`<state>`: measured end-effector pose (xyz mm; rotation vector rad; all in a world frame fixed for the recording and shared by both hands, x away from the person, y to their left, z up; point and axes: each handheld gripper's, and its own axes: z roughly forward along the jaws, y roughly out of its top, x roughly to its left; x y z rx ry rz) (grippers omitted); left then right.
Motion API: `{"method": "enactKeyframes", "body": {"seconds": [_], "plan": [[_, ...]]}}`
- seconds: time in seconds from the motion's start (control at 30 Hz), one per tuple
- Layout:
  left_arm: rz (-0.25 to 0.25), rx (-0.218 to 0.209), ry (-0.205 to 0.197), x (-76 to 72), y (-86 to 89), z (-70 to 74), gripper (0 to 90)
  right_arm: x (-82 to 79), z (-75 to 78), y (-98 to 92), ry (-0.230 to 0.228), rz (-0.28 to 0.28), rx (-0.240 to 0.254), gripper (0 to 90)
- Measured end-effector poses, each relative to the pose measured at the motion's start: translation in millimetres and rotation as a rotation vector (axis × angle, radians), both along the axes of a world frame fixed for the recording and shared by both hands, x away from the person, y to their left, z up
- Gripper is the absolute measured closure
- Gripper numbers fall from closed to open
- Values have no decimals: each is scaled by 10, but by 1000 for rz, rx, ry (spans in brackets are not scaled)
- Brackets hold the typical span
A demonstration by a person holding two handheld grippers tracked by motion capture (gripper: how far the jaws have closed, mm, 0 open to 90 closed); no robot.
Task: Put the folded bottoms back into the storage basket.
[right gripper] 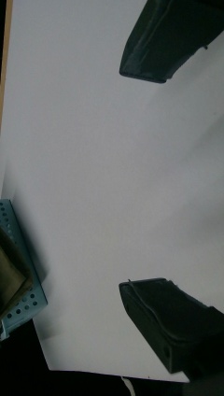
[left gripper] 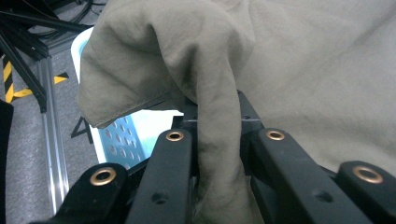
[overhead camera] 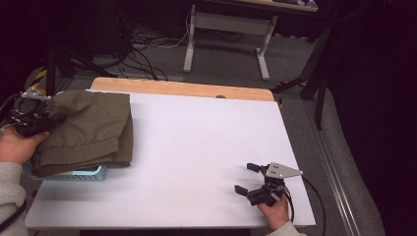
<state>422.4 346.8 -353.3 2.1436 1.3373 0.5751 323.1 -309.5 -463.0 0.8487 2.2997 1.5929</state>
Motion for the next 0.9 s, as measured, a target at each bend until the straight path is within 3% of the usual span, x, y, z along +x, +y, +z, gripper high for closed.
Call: {"method": "enactKeyframes", "body": {"seconds": [0.4, 0.73, 0.9], "plan": [[-14, 29, 5, 5, 71, -69, 807, 3, 0, 5, -1, -4, -6, 3], [-20, 10, 18, 29, 193, -120, 806, -6, -1, 12, -6, -10, -17, 3], [-41, 36, 15, 56, 206, -121, 807, -11, -1, 17, -9, -14, -23, 3]]}}
